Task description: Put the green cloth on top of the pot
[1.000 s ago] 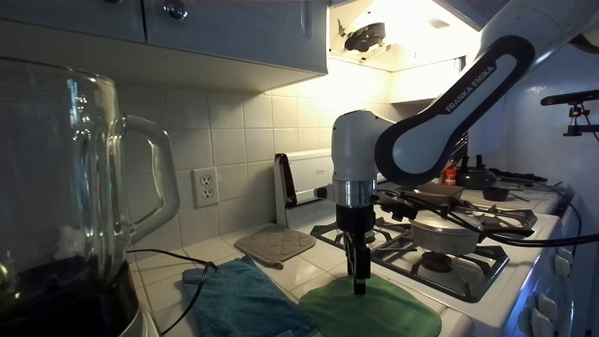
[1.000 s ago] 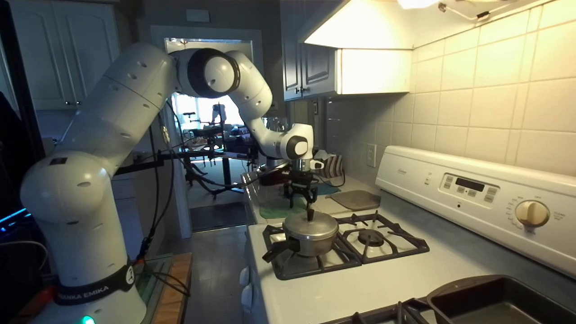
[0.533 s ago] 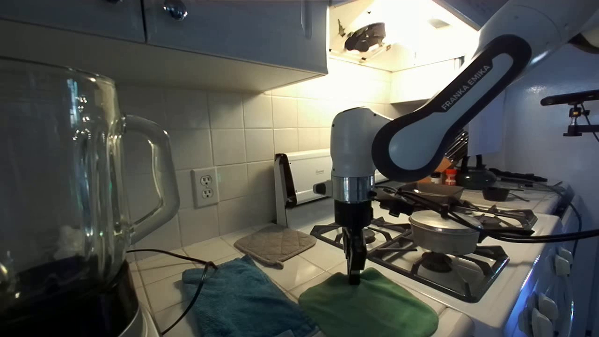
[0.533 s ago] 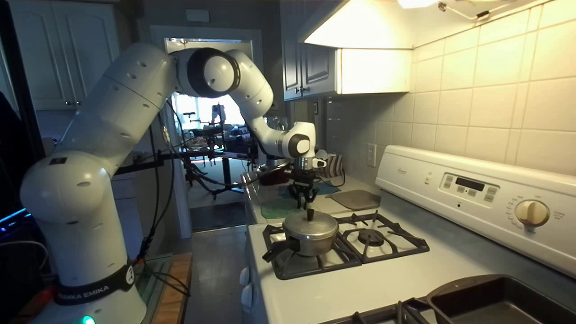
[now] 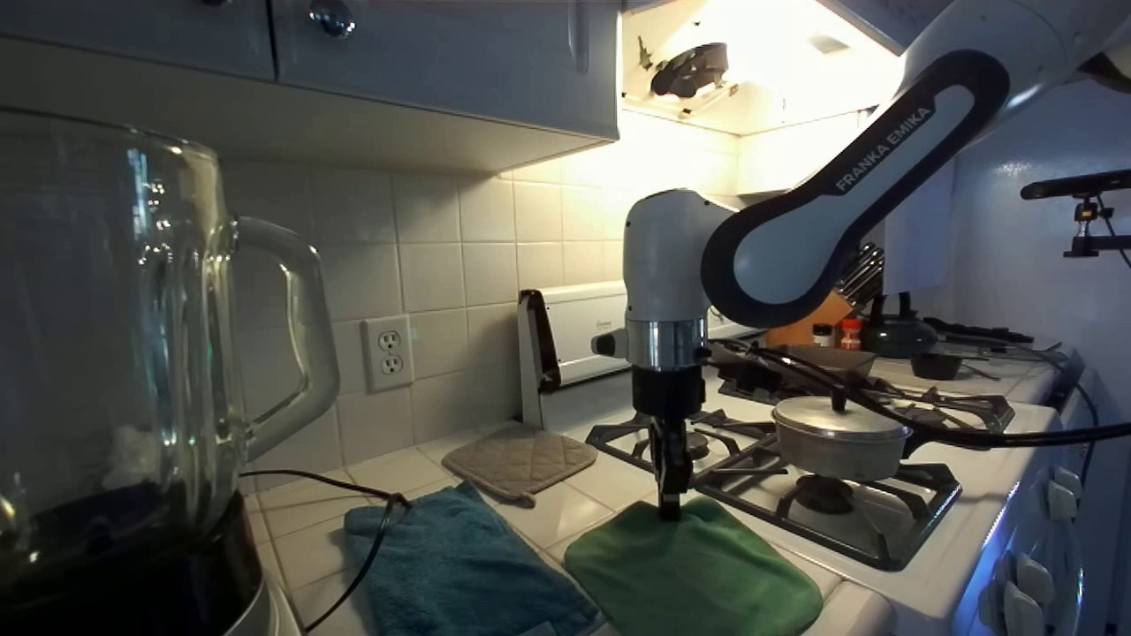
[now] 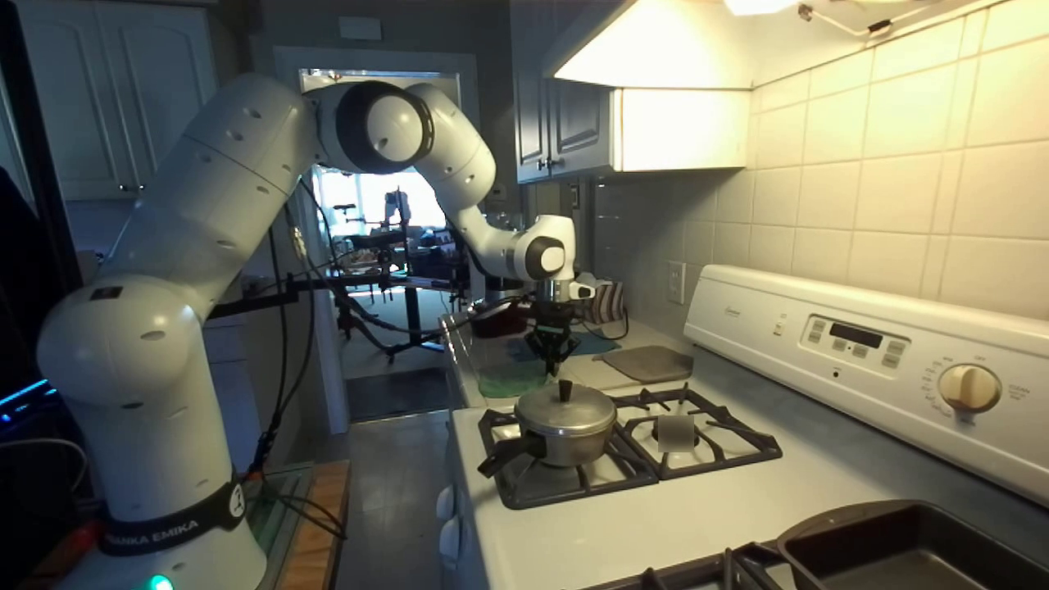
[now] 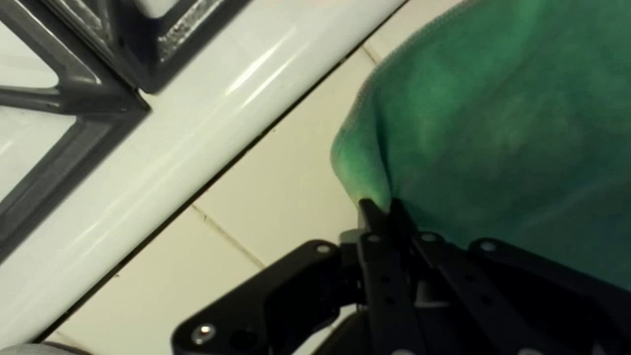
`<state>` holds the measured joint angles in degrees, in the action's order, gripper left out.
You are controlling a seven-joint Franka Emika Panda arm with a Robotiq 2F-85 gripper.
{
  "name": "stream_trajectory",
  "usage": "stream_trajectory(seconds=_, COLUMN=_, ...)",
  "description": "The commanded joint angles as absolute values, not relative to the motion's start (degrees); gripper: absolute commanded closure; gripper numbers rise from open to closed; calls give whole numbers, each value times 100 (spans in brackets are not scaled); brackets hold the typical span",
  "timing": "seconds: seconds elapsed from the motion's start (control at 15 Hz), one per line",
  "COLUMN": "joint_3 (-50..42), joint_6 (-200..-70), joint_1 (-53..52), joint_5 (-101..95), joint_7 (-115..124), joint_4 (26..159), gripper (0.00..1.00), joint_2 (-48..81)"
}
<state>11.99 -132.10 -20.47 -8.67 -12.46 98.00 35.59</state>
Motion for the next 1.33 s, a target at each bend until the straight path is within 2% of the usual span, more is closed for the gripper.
stream_trajectory(seconds=0.0, joint_3=1069, joint_6=-12774, joint_1=-2107, joint_5=-1122, joint_7=-871, joint_4=9915, gripper=98, joint_2=3140)
stream_trajectory(seconds=0.67, joint_3=729, joint_6=-12356, joint_1=-1927, joint_5=-1339, joint_7=-11, joint_4=10236, gripper=98, joint_2=2277)
stream_trajectory(seconds=1.27, joint_3=583, joint_6=-12181, joint_1=-1843, joint_5=-1422, joint_7=1640, joint_4=11140, gripper=98, joint_2=1239)
